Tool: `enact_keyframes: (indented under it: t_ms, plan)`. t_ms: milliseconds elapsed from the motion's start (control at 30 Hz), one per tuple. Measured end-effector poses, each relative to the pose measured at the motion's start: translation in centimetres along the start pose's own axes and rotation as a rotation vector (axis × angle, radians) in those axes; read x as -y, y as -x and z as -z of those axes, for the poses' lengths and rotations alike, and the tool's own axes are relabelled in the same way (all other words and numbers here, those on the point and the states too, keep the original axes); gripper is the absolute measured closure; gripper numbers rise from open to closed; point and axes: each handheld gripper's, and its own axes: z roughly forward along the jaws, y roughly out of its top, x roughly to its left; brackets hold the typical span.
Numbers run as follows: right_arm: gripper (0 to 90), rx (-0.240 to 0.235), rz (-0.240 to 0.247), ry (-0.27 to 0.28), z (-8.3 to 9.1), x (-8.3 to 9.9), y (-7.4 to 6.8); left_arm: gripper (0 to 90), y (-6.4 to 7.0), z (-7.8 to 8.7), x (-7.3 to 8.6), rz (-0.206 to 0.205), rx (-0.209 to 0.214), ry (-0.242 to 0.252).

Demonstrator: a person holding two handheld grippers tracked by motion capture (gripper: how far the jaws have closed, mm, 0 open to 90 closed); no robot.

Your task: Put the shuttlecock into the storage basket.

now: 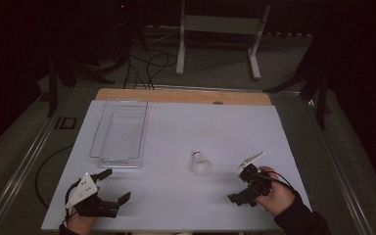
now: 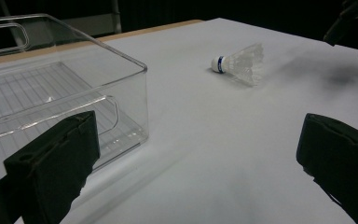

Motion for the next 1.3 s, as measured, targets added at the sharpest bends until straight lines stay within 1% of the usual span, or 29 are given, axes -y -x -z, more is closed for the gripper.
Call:
enact_keyframes:
  t_ms: [200, 233, 267, 467, 667, 1000, 1133, 1200, 1300]
  plan:
    - [7.9, 0.010, 0.010, -0.062, -0.2, -0.4, -0.1, 0.0, 0.0, 0.0, 0.0, 0.001, 0.000, 0.000]
    - [7.8, 0.012, 0.017, -0.065, -0.2, -0.4, -0.1, 0.0, 0.0, 0.0, 0.0, 0.000, 0.000, -0.001]
    - [7.9, 0.010, 0.014, -0.069, -0.2, -0.5, -0.2, 0.0, 0.0, 0.0, 0.0, 0.000, 0.000, 0.000]
    - [7.9, 0.002, 0.033, -0.120, -0.5, -0.9, -0.5, 0.0, 0.0, 0.0, 0.0, 0.001, 0.001, -0.003]
    - [8.2, 0.004, 0.029, -0.153, -0.7, -1.5, -0.4, 0.0, 0.0, 0.0, 0.0, 0.000, 0.002, -0.003]
    - [8.2, 0.018, 0.027, -0.167, -1.0, -2.3, -0.6, 0.0, 0.0, 0.0, 0.0, 0.002, 0.003, -0.007]
    - [8.2, 0.007, 0.015, -0.178, -1.3, -2.6, -0.7, 0.0, 0.0, 0.0, 0.0, 0.002, 0.003, -0.007]
    - [8.2, 0.015, 0.020, -0.180, -1.4, -2.8, -0.8, 0.0, 0.0, 0.0, 0.0, 0.002, 0.004, -0.007]
    - [8.2, 0.004, 0.004, -0.178, -1.5, -3.0, -0.8, 0.0, 0.0, 0.0, 0.0, 0.002, 0.004, -0.007]
